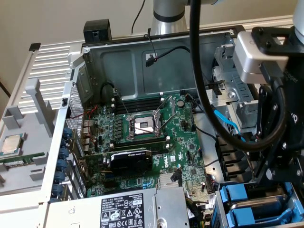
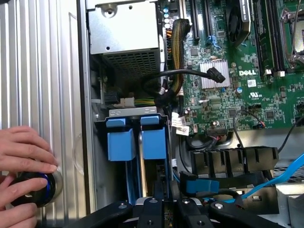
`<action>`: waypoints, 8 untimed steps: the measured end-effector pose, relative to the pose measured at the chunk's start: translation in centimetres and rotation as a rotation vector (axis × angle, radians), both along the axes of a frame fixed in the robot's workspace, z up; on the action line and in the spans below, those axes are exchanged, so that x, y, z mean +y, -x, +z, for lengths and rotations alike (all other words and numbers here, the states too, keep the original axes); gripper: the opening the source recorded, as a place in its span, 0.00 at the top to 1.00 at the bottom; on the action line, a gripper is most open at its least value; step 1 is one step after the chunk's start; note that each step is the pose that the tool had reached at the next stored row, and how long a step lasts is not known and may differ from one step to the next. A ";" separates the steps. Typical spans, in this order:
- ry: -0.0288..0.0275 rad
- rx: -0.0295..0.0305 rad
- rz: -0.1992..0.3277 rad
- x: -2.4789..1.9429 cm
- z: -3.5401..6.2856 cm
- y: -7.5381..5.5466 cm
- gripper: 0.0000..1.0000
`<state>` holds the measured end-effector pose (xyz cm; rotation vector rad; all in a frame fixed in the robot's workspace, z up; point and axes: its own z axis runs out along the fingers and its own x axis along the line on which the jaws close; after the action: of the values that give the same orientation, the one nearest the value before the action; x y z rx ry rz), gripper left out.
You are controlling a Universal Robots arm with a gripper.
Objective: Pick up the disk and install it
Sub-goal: 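Insert the first disk wire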
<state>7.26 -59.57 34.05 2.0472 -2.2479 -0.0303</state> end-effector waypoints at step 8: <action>0.0000 -0.0044 -0.004 -0.01 -0.06 0.1 0.83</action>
<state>7.20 -59.58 33.99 2.0453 -2.2541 -0.0261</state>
